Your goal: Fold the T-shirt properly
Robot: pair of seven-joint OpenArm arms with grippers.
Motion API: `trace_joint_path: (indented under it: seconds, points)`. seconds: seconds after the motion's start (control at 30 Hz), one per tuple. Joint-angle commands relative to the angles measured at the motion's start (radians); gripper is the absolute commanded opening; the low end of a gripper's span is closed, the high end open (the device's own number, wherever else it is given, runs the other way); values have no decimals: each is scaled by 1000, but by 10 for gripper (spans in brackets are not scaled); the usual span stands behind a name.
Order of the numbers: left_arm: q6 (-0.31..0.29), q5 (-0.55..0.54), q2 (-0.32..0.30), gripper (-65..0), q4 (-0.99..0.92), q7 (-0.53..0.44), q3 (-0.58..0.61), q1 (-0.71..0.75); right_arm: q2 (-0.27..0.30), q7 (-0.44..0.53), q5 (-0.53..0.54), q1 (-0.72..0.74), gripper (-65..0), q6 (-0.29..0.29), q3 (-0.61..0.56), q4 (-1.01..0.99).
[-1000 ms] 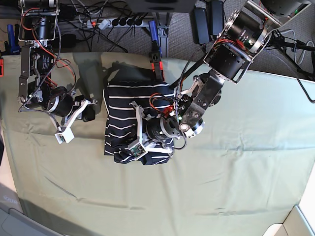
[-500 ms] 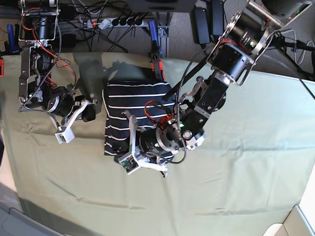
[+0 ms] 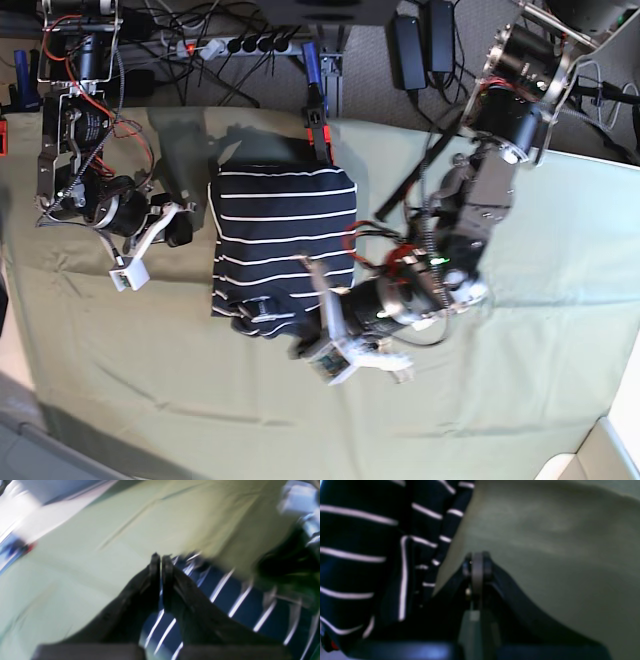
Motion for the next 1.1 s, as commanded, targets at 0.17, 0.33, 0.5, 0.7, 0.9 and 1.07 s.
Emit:
trace_joint_path:
  seconds: [0.17,0.33,0.5,0.7,0.9,1.07]
  points:
    - [4,-92,-125,-635,154,5,-169,117,14,-21,90,7,-650,84,190,42]
    - [4,-126,-199,-635,238,8,-341,265,14,-51,140,-56,-650,85,330,136]
    - [-84,-298,-203,-635,286,99,-515,376,15,-56,140,-154,-650,88,427,211]
    - [-135,-407,-203,-635,289,128,-664,537,14,-59,181,-301,-650,88,496,251]
    - [-176,-478,-201,-635,289,173,-807,673,14,-59,197,-428,-650,88,507,259]
    - [-195,-522,-200,-635,289,185,-905,789,12,-59,199,-497,-650,88,507,259]
